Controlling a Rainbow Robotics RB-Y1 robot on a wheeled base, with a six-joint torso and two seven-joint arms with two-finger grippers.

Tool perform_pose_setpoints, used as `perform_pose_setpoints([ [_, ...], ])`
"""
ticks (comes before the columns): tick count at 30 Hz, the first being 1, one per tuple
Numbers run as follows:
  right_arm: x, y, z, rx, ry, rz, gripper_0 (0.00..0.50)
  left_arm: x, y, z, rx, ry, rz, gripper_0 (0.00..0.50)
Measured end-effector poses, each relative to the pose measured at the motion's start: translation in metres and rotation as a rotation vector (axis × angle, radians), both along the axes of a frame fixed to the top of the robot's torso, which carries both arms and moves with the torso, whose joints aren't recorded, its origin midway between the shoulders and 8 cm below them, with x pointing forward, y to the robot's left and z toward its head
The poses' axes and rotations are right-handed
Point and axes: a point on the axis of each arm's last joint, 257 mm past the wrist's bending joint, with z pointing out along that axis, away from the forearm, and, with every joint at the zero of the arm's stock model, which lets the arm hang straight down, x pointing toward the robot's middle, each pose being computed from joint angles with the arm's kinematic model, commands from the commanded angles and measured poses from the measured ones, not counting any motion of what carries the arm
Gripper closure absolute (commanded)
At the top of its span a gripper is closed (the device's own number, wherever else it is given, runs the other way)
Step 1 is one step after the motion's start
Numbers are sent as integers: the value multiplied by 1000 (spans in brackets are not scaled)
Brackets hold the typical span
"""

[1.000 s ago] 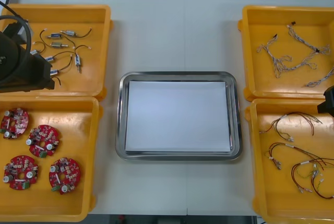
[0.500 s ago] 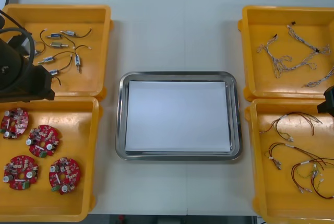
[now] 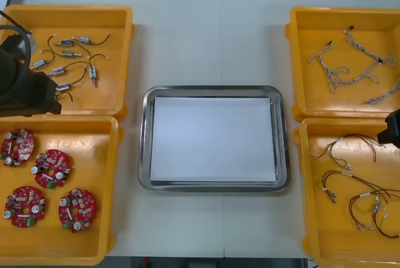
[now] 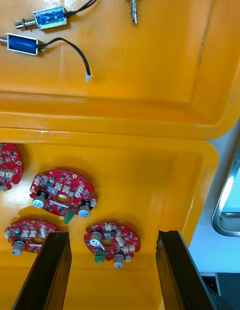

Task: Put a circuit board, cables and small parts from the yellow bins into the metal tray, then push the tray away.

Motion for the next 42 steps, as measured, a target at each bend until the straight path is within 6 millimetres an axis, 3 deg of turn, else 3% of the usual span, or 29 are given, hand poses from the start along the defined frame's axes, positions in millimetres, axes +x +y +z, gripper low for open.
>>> perform_pose_setpoints([
  [11, -5, 2, -9, -68, 17, 216, 0, -16, 28, -8, 5, 20, 7, 0],
  [16, -10, 1, -21, -82, 20, 286, 0, -29, 42, -12, 59, 25, -75, 0],
  [25, -26, -6, -43, -118, 49, 413, 0, -54, 64, -16, 78, 29, -37, 0],
  [42, -31, -10, -52, -212, 18, 703, 0, -99, 95, -23, 81, -40, 44, 0],
])
